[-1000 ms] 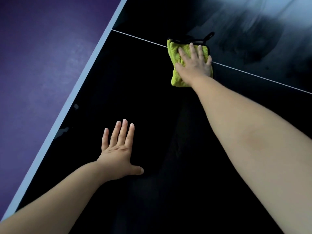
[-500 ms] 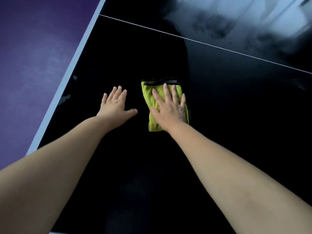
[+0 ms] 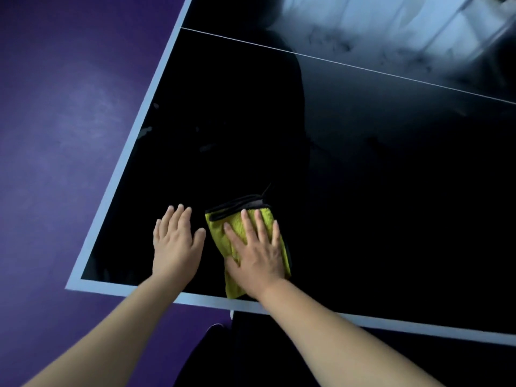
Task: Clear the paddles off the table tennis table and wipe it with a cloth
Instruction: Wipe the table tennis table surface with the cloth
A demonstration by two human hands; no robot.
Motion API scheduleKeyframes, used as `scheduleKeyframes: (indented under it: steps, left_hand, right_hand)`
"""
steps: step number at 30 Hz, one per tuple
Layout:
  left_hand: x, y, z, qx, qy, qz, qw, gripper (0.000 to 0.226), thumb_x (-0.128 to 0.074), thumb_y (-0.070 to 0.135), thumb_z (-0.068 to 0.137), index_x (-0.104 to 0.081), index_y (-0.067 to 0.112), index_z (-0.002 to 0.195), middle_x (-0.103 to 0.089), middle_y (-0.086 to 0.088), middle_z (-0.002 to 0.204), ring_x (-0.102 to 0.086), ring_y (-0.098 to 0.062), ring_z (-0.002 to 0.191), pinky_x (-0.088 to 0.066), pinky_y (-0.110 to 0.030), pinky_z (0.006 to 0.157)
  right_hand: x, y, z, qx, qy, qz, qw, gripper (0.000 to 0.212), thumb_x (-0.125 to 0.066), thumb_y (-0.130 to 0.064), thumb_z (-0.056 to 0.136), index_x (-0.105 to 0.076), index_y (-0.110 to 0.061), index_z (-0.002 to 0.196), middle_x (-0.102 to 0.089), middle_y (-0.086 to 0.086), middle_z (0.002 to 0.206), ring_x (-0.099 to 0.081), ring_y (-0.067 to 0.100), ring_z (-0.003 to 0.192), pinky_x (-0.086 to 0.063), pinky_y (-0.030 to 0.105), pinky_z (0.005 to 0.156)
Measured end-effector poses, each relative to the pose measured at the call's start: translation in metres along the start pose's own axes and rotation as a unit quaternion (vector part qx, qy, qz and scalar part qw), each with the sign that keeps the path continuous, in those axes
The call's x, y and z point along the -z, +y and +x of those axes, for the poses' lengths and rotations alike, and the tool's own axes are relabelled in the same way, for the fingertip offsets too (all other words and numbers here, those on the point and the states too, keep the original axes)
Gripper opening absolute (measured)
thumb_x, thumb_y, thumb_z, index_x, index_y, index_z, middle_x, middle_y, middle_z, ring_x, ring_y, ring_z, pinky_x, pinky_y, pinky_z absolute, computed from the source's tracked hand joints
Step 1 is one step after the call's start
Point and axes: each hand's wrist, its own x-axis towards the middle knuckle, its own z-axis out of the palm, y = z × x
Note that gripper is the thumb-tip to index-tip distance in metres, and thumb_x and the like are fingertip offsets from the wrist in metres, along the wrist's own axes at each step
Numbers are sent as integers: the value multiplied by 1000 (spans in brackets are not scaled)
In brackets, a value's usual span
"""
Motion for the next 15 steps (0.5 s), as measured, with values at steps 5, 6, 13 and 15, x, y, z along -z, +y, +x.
scheduleKeyframes:
  steps: [5,6,13,15]
  left_hand:
    - [-3,17,-20,-31,-34,15,999,55,-35,35,99,-22,14,149,-15,-1,157,2,-14,145,6,-31,115]
    - [-3,22,-20,-36,-34,14,999,55,-36,35,99,-23,14,149,-15,-2,157,2,-14,145,6,-31,115]
    - [-9,56,1,-52,-66,44,996,54,-35,37,99,-24,17,148,-16,-1,157,0,-15,145,4,-31,115]
    - [-14,65,13,-54,-76,40,995,56,-35,38,99,-21,18,149,-13,0,158,1,-14,145,4,-32,116]
  right_hand:
    - [-24,2,-45,23,6,-3,1000,71,-11,-58,83,7,-45,151,26,-2,159,32,25,143,21,53,113]
    - [-24,7,-50,25,2,-3,1000,70,-12,-58,84,7,-46,150,25,-2,160,33,24,143,20,53,113]
    - [-8,36,-35,45,-7,-2,999,72,-14,-63,85,16,-48,148,24,-5,160,33,20,143,21,51,114]
    - [0,51,-15,37,6,-3,999,73,-16,-64,84,8,-47,151,17,-4,163,23,22,147,16,51,116]
